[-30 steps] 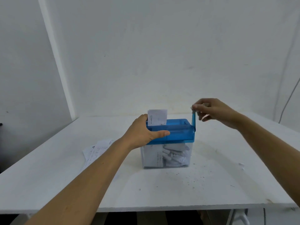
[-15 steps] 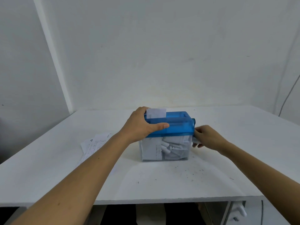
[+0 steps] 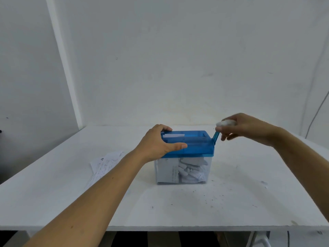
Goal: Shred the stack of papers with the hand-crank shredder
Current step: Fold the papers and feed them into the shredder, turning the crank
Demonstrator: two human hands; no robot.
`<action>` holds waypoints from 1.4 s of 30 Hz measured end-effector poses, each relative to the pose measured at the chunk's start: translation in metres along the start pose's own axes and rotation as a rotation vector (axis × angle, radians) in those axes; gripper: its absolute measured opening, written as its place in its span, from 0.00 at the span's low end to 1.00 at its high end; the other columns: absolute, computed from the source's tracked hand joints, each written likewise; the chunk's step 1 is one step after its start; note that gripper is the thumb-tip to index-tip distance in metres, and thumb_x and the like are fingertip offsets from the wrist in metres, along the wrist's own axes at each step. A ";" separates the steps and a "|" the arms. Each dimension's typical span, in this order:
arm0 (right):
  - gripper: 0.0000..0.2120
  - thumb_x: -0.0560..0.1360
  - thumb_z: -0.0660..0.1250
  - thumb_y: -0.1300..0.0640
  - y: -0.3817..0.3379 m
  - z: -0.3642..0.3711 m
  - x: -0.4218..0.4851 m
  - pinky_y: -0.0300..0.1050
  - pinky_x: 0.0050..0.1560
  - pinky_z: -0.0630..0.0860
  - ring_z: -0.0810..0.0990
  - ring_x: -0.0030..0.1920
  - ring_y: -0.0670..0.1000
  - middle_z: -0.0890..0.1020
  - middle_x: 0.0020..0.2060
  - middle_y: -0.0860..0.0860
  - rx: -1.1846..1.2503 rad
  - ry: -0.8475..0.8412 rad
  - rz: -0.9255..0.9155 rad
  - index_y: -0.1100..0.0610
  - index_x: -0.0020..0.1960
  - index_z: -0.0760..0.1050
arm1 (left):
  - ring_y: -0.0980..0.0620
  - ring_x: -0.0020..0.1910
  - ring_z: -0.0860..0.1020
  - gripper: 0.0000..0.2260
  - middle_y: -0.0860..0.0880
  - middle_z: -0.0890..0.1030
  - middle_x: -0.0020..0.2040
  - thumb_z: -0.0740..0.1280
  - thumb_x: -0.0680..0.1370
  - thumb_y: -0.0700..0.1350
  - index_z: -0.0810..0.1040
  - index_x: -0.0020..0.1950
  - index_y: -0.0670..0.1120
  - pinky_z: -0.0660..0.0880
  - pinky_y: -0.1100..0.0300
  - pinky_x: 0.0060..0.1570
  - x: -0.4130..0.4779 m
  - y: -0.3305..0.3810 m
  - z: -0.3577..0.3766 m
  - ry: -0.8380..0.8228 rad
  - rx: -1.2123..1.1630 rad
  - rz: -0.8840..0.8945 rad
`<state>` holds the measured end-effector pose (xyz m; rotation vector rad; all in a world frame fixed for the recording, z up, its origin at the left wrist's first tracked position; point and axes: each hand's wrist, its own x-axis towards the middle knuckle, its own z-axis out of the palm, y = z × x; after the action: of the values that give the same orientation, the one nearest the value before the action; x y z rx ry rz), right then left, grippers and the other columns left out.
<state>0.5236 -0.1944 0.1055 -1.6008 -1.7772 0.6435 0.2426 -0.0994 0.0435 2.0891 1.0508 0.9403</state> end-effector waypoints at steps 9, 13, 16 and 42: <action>0.12 0.79 0.69 0.49 0.035 0.050 0.058 0.41 0.39 0.80 0.82 0.43 0.51 0.82 0.47 0.55 0.184 0.352 0.028 0.57 0.53 0.74 | 0.56 0.60 0.73 0.35 0.56 0.73 0.62 0.77 0.64 0.66 0.71 0.65 0.54 0.75 0.64 0.55 0.004 -0.005 0.002 0.002 0.027 0.009; 0.16 0.81 0.62 0.45 0.050 0.072 0.057 0.48 0.46 0.84 0.82 0.46 0.53 0.81 0.50 0.56 0.260 0.329 0.139 0.58 0.55 0.72 | 0.56 0.61 0.73 0.35 0.56 0.73 0.63 0.77 0.64 0.66 0.71 0.65 0.54 0.75 0.63 0.55 0.005 -0.007 0.003 0.015 0.036 0.015; 0.14 0.83 0.59 0.47 0.052 0.079 0.051 0.52 0.51 0.83 0.82 0.46 0.53 0.81 0.50 0.56 0.306 0.313 0.216 0.59 0.55 0.71 | 0.56 0.61 0.73 0.35 0.56 0.73 0.62 0.77 0.65 0.66 0.71 0.66 0.53 0.73 0.65 0.54 0.005 -0.007 0.003 0.024 0.033 0.030; 0.15 0.79 0.66 0.54 -0.017 -0.012 -0.007 0.47 0.57 0.78 0.85 0.49 0.53 0.86 0.44 0.57 -0.053 -0.165 0.121 0.67 0.49 0.81 | 0.56 0.59 0.74 0.35 0.56 0.73 0.62 0.78 0.65 0.64 0.71 0.66 0.53 0.74 0.60 0.59 0.002 0.003 -0.001 -0.060 0.047 0.002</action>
<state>0.5213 -0.2048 0.1247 -1.7453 -1.8382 0.8120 0.2435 -0.0991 0.0466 2.1438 1.0496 0.8565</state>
